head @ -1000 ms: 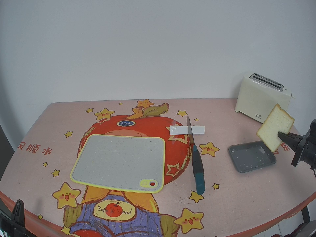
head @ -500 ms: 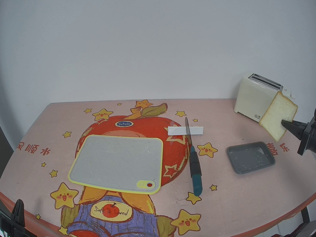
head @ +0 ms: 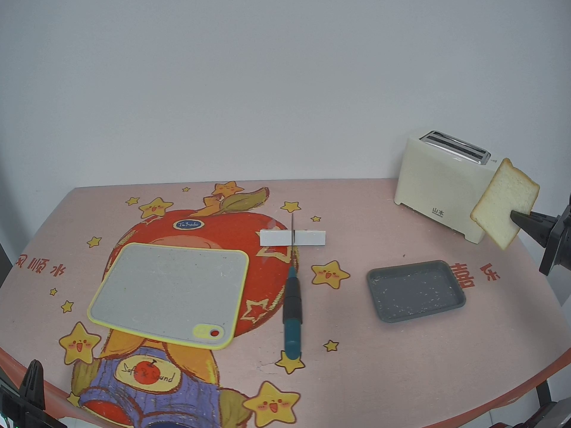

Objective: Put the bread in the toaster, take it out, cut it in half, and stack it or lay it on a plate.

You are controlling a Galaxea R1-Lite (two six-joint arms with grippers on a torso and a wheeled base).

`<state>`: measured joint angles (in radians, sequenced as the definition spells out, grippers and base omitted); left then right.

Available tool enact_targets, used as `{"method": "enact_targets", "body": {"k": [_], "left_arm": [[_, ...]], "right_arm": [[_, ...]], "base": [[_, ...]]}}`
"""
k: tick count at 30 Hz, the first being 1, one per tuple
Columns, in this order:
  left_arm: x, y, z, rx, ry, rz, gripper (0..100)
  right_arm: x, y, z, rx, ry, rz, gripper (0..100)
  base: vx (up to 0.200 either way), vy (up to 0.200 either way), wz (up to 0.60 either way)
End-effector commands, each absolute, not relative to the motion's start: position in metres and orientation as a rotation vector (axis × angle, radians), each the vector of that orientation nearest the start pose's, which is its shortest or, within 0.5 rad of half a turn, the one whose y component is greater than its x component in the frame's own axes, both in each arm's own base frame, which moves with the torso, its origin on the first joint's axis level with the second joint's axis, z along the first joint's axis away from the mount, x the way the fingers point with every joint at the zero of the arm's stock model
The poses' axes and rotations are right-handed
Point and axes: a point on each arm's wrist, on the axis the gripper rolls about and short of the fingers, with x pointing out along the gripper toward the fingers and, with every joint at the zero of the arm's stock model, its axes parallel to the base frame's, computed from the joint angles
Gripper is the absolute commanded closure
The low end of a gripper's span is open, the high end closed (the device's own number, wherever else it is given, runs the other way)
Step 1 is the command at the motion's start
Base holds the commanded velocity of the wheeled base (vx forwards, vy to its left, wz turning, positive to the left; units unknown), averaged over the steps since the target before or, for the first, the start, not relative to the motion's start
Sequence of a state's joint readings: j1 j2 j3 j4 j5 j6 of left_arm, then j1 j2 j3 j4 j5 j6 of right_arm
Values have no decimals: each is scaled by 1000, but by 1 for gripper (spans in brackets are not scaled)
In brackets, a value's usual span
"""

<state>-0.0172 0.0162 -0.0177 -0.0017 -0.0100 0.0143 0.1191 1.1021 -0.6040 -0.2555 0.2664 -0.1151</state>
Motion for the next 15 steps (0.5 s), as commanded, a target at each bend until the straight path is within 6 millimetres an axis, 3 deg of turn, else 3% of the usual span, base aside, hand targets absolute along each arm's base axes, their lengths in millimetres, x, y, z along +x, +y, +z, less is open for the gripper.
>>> {"method": "enact_targets", "body": {"k": [1,4,15], "left_arm": [[-22,0,76,15,12,-26,100],[-22,0,76,15,14,-28,100],[-22,0,76,14,14,-28,100]], "right_arm": [[156,25,227,-98,223,399,100],[160,25,231,-101,220,400,100],[169,27,231,-186,216,424,100]], "base": [[0,-200,0],[0,-200,0],[0,0,0]]}}
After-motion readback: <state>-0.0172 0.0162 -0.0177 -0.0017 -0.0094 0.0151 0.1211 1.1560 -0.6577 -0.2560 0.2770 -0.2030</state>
